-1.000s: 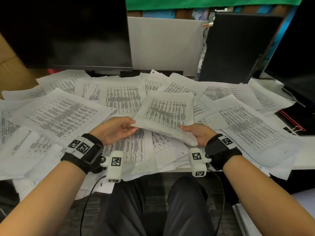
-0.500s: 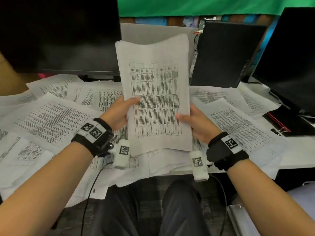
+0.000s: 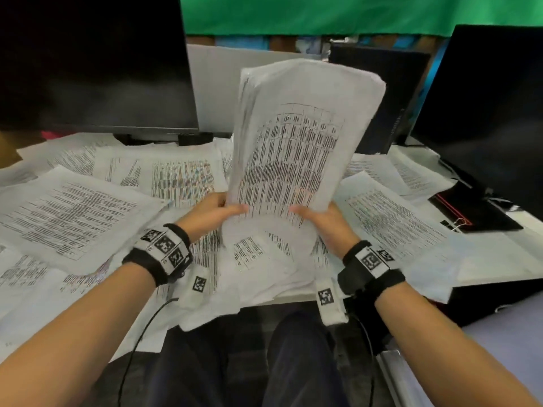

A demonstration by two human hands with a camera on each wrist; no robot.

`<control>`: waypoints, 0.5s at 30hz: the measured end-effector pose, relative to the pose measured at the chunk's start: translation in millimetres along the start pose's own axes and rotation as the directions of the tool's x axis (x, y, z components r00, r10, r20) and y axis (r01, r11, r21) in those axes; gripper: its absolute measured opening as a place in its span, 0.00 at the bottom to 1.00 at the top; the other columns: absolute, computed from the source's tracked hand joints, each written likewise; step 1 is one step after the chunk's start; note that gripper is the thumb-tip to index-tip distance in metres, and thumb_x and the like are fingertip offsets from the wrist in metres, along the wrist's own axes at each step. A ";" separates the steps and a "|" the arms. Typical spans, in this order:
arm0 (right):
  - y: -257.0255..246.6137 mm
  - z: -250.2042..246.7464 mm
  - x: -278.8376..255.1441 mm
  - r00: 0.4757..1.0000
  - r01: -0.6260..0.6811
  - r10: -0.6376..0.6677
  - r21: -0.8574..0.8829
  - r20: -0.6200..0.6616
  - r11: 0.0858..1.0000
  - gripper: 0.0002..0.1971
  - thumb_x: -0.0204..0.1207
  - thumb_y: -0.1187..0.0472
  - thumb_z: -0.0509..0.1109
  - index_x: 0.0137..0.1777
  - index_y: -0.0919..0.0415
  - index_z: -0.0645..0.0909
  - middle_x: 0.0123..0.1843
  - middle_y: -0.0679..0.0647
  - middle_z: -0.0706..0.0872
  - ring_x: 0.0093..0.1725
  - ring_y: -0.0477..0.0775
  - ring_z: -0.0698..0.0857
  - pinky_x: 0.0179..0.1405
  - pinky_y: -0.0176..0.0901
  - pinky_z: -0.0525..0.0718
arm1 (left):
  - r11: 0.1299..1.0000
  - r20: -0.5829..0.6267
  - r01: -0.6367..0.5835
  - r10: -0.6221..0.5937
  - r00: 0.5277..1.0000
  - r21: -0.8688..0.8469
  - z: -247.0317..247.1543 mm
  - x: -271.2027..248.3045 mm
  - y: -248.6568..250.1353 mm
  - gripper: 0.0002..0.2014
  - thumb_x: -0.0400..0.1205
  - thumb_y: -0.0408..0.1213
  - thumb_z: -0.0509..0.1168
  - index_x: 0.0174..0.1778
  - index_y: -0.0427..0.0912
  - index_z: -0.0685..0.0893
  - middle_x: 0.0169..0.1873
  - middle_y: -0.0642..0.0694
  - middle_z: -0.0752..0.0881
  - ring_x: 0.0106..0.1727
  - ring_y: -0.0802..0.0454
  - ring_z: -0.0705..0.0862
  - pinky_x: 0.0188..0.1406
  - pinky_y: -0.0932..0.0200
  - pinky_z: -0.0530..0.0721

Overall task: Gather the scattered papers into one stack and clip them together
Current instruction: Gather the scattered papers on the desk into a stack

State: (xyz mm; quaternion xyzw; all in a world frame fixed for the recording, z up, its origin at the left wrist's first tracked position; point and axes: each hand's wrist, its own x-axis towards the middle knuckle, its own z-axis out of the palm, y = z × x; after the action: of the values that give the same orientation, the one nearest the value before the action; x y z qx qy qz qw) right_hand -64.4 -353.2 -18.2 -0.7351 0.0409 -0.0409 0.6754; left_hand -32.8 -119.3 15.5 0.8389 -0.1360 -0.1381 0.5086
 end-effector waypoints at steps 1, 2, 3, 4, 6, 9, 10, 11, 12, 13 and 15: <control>-1.7 0.6 2.7 0.999 0.014 -0.013 0.013 -0.050 1.000 0.33 0.59 0.41 0.83 0.65 0.51 0.83 0.61 0.50 0.90 0.62 0.52 0.88 0.68 0.60 0.82 | 1.000 -0.053 -0.017 0.015 0.998 -0.022 1.7 3.4 -3.0 0.24 0.81 0.49 0.64 0.69 0.40 0.77 0.63 0.46 0.82 0.63 0.49 0.81 0.66 0.51 0.75; -7.9 1.6 5.3 0.996 0.034 -0.031 0.033 -0.083 0.999 0.28 0.65 0.45 0.82 0.64 0.53 0.83 0.59 0.51 0.91 0.60 0.51 0.89 0.65 0.57 0.84 | 0.997 -0.127 -0.038 0.029 0.992 -0.071 3.1 5.1 -1.0 0.23 0.81 0.52 0.64 0.67 0.41 0.78 0.60 0.47 0.84 0.61 0.50 0.82 0.64 0.52 0.76; -14.6 0.8 9.4 0.995 0.047 -0.042 0.053 -0.093 0.997 0.22 0.71 0.51 0.79 0.64 0.55 0.83 0.58 0.52 0.91 0.57 0.49 0.90 0.61 0.50 0.87 | 0.988 -0.196 -0.051 0.022 0.980 -0.144 2.5 8.3 -1.2 0.22 0.81 0.52 0.64 0.66 0.42 0.77 0.57 0.50 0.84 0.59 0.52 0.82 0.64 0.52 0.76; -18.9 0.2 15.3 0.995 0.047 -0.041 0.070 -0.086 0.996 0.16 0.76 0.57 0.76 0.63 0.56 0.83 0.57 0.52 0.91 0.54 0.46 0.91 0.55 0.44 0.89 | 0.970 -0.236 -0.049 -0.008 0.972 -0.236 1.8 9.7 -1.0 0.22 0.81 0.52 0.64 0.67 0.44 0.76 0.56 0.52 0.83 0.59 0.54 0.80 0.65 0.52 0.74; -24.8 1.3 25.0 0.999 -0.039 0.040 0.122 -0.010 0.992 0.11 0.80 0.62 0.71 0.62 0.56 0.83 0.57 0.54 0.91 0.54 0.47 0.91 0.53 0.42 0.89 | 0.939 -0.222 0.025 -0.106 0.969 -0.342 -1.4 14.9 -13.4 0.24 0.81 0.51 0.65 0.71 0.46 0.73 0.60 0.54 0.80 0.62 0.55 0.76 0.68 0.52 0.70; -22.5 0.2 38.6 0.947 -0.293 0.257 0.191 0.192 0.937 0.16 0.84 0.56 0.66 0.67 0.63 0.81 0.61 0.60 0.89 0.61 0.59 0.88 0.62 0.53 0.85 | 0.956 -0.215 0.179 -0.230 0.949 -0.231 -5.8 17.2 -40.9 0.24 0.83 0.52 0.62 0.72 0.44 0.74 0.52 0.46 0.83 0.52 0.47 0.82 0.54 0.52 0.82; -20.5 -1.0 45.3 0.937 -0.328 0.293 0.197 0.190 0.924 0.16 0.85 0.54 0.64 0.65 0.63 0.81 0.56 0.59 0.90 0.56 0.57 0.89 0.55 0.46 0.88 | 0.956 -0.254 0.223 -0.267 0.930 -0.190 -5.9 17.6 -48.1 0.23 0.84 0.50 0.60 0.72 0.43 0.74 0.49 0.45 0.83 0.48 0.47 0.81 0.47 0.54 0.82; -20.9 -1.8 51.0 0.937 -0.345 0.324 0.188 0.133 0.920 0.16 0.86 0.52 0.62 0.64 0.62 0.81 0.47 0.57 0.89 0.45 0.52 0.88 0.42 0.38 0.87 | 0.946 -0.284 0.273 -0.314 0.906 -0.173 -5.6 16.6 -52.5 0.23 0.85 0.49 0.59 0.74 0.41 0.73 0.53 0.43 0.83 0.51 0.46 0.82 0.49 0.53 0.82; -18.2 -4.2 59.6 0.941 -0.335 0.339 0.160 0.004 0.929 0.16 0.86 0.52 0.62 0.64 0.63 0.80 0.38 0.53 0.82 0.35 0.48 0.81 0.30 0.36 0.81 | 0.928 -0.296 0.313 -0.362 0.884 -0.200 -5.2 15.8 -57.7 0.24 0.86 0.47 0.58 0.76 0.39 0.71 0.62 0.40 0.82 0.60 0.42 0.81 0.58 0.48 0.80; -15.7 -6.4 66.1 0.936 -0.317 0.332 0.128 -0.120 0.940 0.18 0.86 0.53 0.61 0.67 0.66 0.78 0.34 0.51 0.74 0.30 0.47 0.73 0.26 0.36 0.74 | 0.906 -0.297 0.337 -0.405 0.865 -0.255 -3.7 13.9 -61.6 0.25 0.86 0.45 0.59 0.77 0.37 0.69 0.70 0.38 0.78 0.68 0.38 0.77 0.66 0.44 0.76; -6.5 -9.4 84.9 0.924 -0.308 0.327 0.121 -0.196 0.944 0.23 0.85 0.55 0.62 0.76 0.67 0.72 0.35 0.50 0.69 0.31 0.47 0.68 0.35 0.42 0.75 | 0.881 -0.295 0.339 -0.437 0.850 -0.330 -1.7 15.5 -70.7 0.25 0.86 0.43 0.60 0.76 0.34 0.69 0.73 0.36 0.76 0.70 0.36 0.77 0.68 0.42 0.76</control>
State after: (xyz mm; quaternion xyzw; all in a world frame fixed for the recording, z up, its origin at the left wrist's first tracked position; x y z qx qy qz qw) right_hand 18.9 -371.8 -10.5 -0.6796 0.2299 -0.0115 0.6966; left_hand -11.7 -92.2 -48.1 0.7839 0.1530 -0.0994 0.5935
